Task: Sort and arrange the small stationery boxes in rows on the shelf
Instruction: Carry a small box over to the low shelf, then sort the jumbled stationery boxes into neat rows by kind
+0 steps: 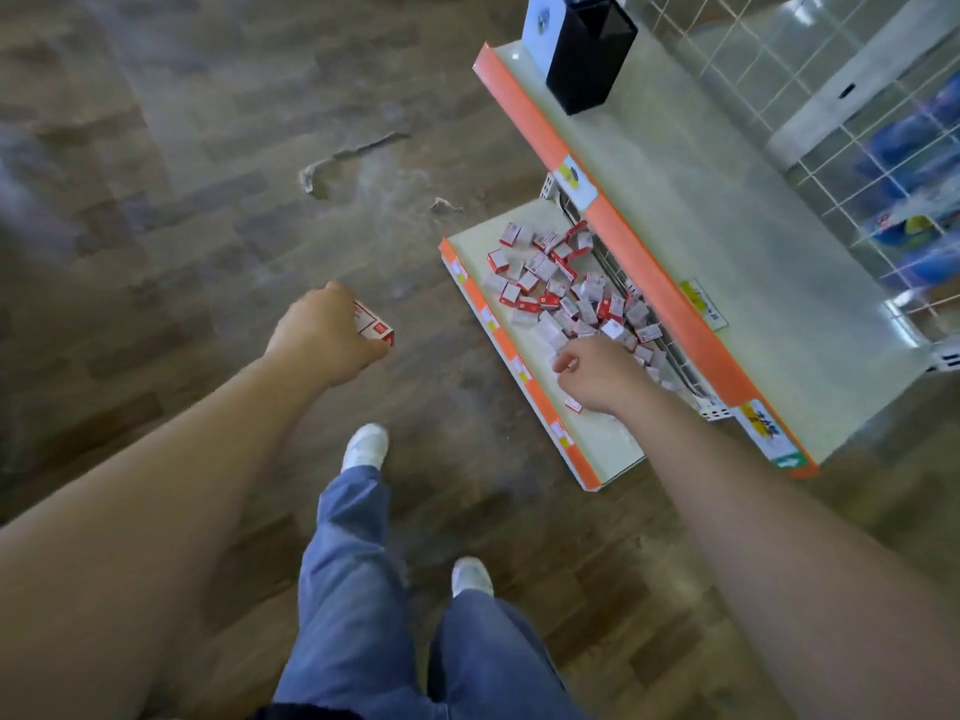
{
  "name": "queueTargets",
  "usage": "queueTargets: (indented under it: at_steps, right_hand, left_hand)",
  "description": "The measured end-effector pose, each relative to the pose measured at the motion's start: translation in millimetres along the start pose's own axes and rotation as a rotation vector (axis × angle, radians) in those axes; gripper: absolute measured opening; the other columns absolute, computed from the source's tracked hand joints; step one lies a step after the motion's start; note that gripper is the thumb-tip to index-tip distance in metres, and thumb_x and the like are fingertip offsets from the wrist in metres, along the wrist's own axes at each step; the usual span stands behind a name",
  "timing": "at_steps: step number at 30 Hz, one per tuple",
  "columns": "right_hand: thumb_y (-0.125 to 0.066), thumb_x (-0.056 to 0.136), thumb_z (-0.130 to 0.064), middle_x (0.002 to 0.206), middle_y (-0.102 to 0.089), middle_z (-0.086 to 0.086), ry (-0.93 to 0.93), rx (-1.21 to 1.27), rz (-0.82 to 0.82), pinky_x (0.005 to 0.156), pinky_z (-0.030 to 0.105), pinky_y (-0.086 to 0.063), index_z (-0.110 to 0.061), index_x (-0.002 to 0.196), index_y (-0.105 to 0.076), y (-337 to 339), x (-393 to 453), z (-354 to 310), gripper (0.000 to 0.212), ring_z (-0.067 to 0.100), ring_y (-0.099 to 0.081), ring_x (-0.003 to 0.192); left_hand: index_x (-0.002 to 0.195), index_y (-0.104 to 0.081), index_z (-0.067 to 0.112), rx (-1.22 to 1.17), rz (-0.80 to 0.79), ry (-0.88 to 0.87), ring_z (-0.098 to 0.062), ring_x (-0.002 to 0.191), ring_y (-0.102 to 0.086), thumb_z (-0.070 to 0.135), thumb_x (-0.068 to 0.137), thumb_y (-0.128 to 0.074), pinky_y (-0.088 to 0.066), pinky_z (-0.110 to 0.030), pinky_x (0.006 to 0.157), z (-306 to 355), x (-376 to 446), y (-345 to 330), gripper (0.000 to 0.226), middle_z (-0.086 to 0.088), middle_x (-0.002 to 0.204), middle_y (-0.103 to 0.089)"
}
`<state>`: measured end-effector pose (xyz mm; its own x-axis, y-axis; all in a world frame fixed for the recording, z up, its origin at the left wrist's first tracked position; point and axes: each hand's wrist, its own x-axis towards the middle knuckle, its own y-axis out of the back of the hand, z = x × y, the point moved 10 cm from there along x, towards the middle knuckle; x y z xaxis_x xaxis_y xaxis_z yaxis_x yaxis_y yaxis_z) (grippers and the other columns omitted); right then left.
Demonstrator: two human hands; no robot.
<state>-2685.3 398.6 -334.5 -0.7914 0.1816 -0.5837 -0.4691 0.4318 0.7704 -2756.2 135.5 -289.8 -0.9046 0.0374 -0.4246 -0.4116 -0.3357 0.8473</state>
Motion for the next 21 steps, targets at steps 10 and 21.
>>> queueTargets:
  at_steps: [10,21]
  right_hand:
    - [-0.047,0.089,-0.013,0.119,-0.059,0.006,-0.237,0.197,0.036,0.085,0.03,-0.043,-0.016,0.107,-0.061,-10.8,78.5,-12.4,0.024,0.025,-0.054,0.108]
    - [-0.049,0.088,-0.011,0.117,-0.06,0.004,-0.445,0.395,0.099,0.087,0.03,-0.043,-0.017,0.101,-0.061,-47.3,134.1,54.9,0.019,0.023,-0.054,0.107]
  left_hand:
    - [0.124,-0.045,0.005,0.171,-0.168,-0.23,-0.035,0.107,-0.051,0.033,0.078,-0.069,-0.045,-0.039,0.085,23.9,145.3,-1.7,0.059,-0.017,0.118,-0.053]
    - [0.115,-0.047,0.009,0.382,-0.315,-0.489,-0.031,0.106,-0.051,0.039,0.077,-0.068,-0.044,-0.038,0.084,96.7,232.9,-102.2,0.052,-0.01,0.113,-0.053]
